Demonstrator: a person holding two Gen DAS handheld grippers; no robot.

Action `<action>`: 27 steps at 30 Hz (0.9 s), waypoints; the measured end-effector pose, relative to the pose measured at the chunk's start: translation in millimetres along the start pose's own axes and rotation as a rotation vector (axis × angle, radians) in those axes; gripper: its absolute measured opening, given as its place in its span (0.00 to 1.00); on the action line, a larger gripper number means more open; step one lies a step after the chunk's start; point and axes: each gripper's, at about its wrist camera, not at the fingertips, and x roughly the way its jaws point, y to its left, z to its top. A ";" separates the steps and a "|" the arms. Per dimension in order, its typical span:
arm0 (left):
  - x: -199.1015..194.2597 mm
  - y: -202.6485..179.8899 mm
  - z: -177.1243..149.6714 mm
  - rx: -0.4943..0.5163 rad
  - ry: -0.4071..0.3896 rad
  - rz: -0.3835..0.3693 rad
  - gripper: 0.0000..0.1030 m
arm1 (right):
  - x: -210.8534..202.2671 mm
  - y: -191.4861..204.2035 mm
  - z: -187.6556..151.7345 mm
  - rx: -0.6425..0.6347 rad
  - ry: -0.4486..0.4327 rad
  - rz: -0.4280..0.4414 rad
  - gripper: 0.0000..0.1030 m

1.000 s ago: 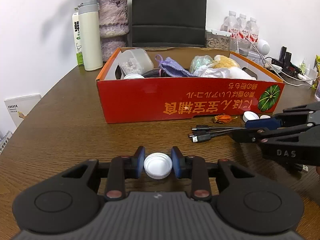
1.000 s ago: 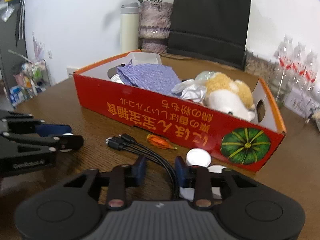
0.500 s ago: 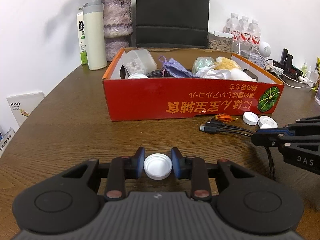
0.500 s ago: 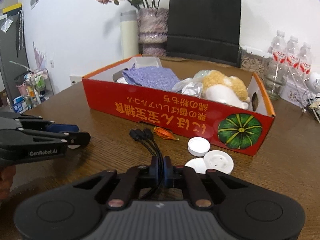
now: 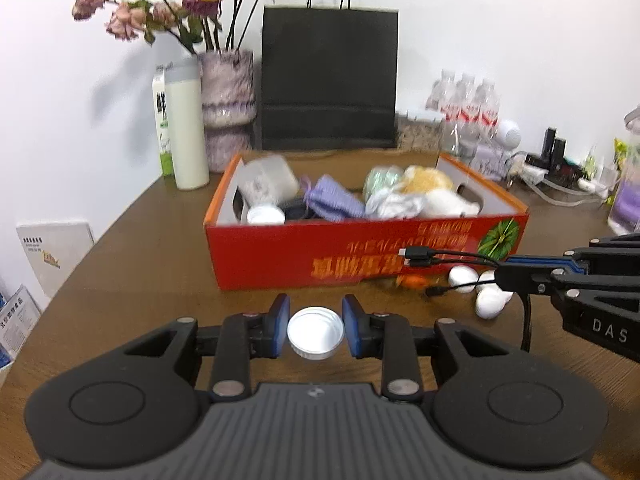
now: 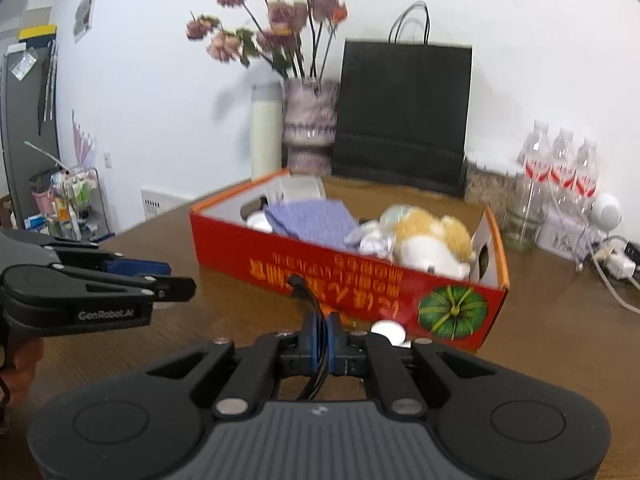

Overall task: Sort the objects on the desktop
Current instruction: 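Carry the cap and cable over the box with both grippers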

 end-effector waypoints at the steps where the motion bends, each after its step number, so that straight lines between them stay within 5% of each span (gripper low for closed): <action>1: -3.0 -0.7 3.6 0.000 -0.012 -0.004 0.28 | -4.0 -0.1 3.1 0.003 -0.012 0.006 0.04; 16: -22.7 -5.5 82.5 -0.021 -0.187 -0.065 0.28 | -30.7 -5.9 97.9 -0.034 -0.245 -0.018 0.04; 27: 37.8 -2.0 122.6 -0.054 -0.190 -0.040 0.28 | 54.5 -32.7 141.5 0.015 -0.217 -0.073 0.04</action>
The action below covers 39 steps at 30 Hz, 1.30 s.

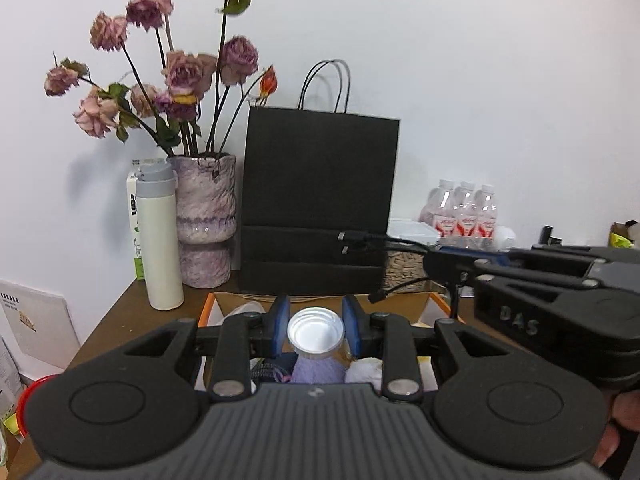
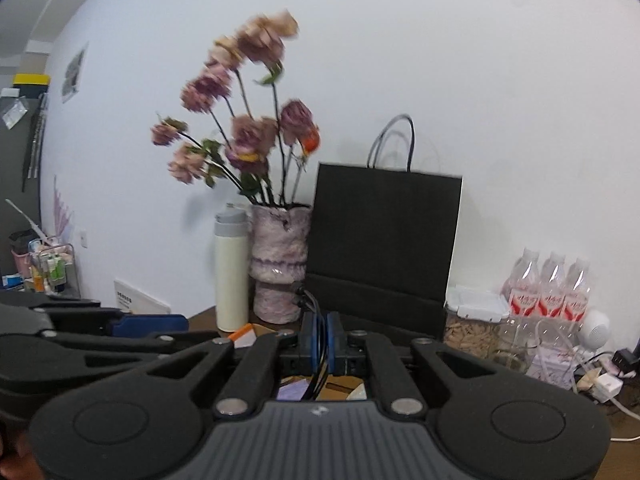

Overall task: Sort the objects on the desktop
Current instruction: 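Carry the cap and cable over the box with both grippers, then open both grippers to drop the cap and cable into the box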

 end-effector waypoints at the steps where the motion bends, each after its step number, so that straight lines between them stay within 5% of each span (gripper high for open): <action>1: 9.4 1.3 0.2 -0.003 0.006 0.009 0.28 | 9.4 -1.4 -2.4 0.006 0.008 -0.005 0.04; 12: 98.5 4.2 -27.5 0.006 0.115 0.057 0.28 | 98.1 -20.1 -57.3 0.068 0.122 -0.026 0.04; 23: 126.5 18.8 -48.0 0.028 0.169 0.108 0.28 | 108.0 -22.5 -88.3 0.025 0.180 -0.026 0.04; 27: 127.8 17.7 -51.4 0.049 0.164 0.124 0.44 | 105.5 -24.1 -88.7 0.030 0.179 -0.030 0.06; 29: 125.1 18.8 -51.2 0.054 0.150 0.128 0.55 | 102.6 -27.5 -88.6 0.041 0.175 -0.029 0.13; 33: 115.7 20.3 -48.3 0.053 0.094 0.143 0.95 | 94.7 -32.7 -87.7 0.064 0.168 -0.019 0.51; 35: 111.1 20.2 -46.7 0.054 0.058 0.173 1.00 | 88.3 -34.0 -85.1 0.077 0.151 -0.040 0.68; 37: 107.0 22.7 -45.8 0.036 0.037 0.155 1.00 | 82.9 -36.7 -82.5 0.098 0.140 -0.049 1.00; 39: 105.5 23.9 -44.2 0.008 0.035 0.134 1.00 | 77.9 -38.1 -80.5 0.108 0.132 -0.044 1.00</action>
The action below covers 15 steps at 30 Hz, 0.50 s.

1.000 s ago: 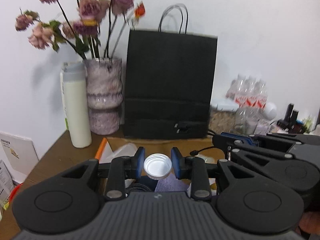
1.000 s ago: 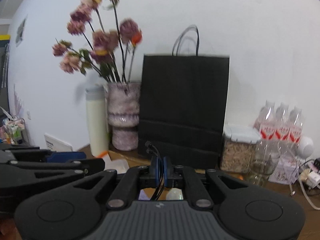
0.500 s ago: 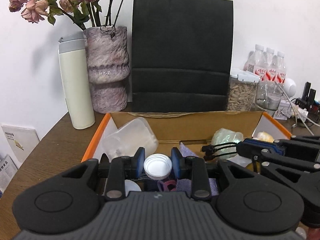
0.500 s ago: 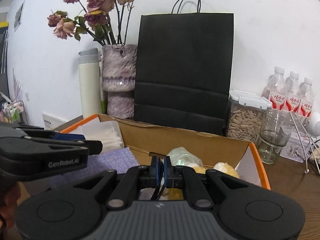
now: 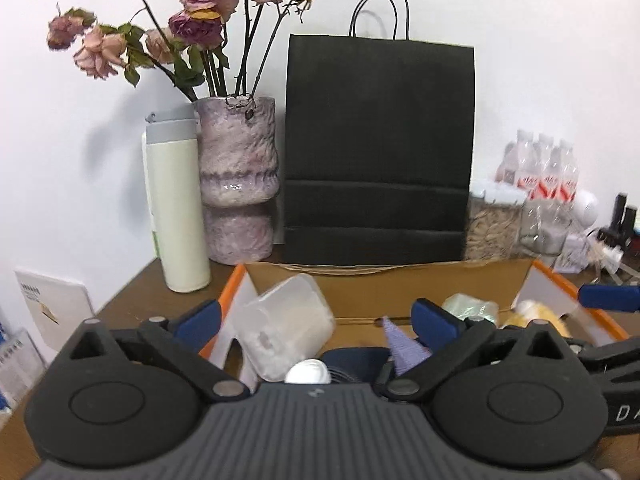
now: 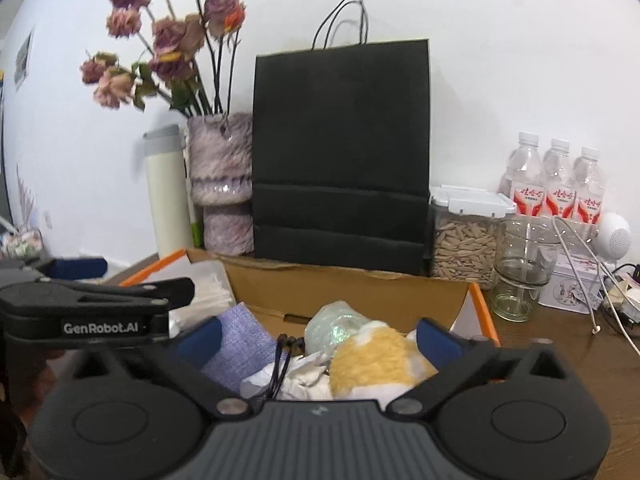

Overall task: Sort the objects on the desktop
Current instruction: 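Open both grippers to drop the cap and cable into the box, then move both grippers back to the remaining white caps on the table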

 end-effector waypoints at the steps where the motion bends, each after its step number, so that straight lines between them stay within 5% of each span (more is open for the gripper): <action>1: -1.0 -0.2 0.2 -0.007 -0.002 -0.004 1.00 | -2.1 0.6 0.5 -0.002 -0.002 -0.007 1.00; 15: -28.0 -6.0 -10.4 -0.015 -0.053 0.015 1.00 | -29.2 6.5 -13.9 -0.052 -0.019 -0.066 1.00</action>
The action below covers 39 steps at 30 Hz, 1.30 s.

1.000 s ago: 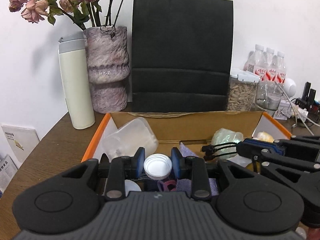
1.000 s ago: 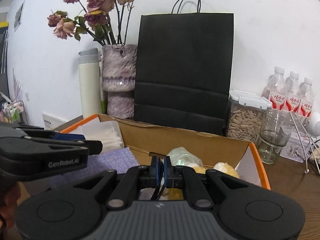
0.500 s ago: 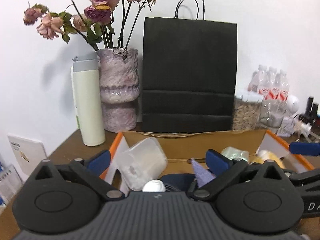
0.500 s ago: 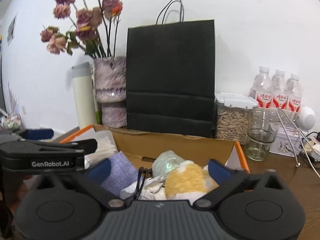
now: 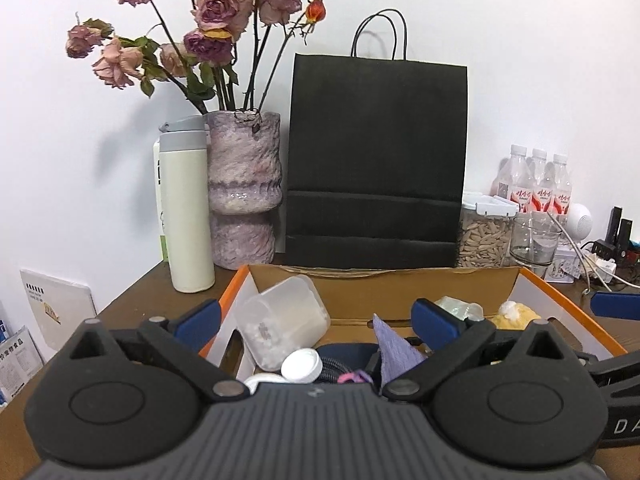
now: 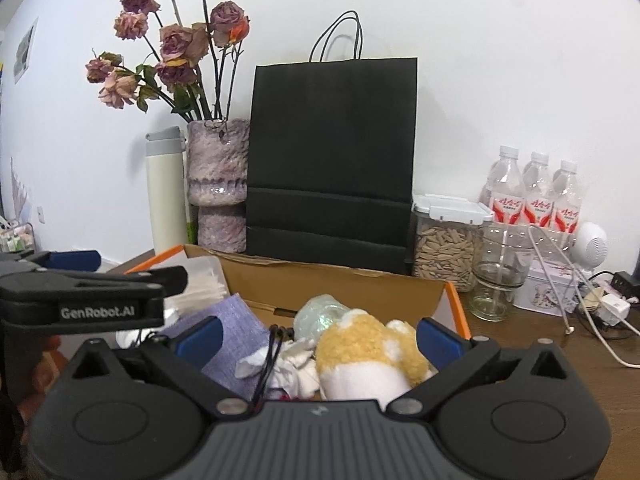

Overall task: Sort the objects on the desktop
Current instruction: 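Move both grippers back to the remaining white caps on the table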

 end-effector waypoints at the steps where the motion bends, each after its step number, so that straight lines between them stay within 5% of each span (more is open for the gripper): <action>1: -3.4 0.8 -2.1 -0.004 -0.002 0.000 1.00 | -3.7 0.8 -2.8 -0.007 0.000 -0.007 1.00; 18: -60.0 6.1 -36.8 -0.013 0.091 0.000 1.00 | -73.6 -11.8 -54.6 0.040 0.050 -0.056 1.00; 28: -82.5 -1.3 -58.8 -0.007 0.194 -0.042 1.00 | -88.1 -16.3 -93.5 0.080 0.204 -0.035 1.00; 39: -84.3 -13.6 -75.9 0.052 0.295 -0.049 1.00 | -87.5 -8.7 -100.6 0.045 0.288 -0.033 1.00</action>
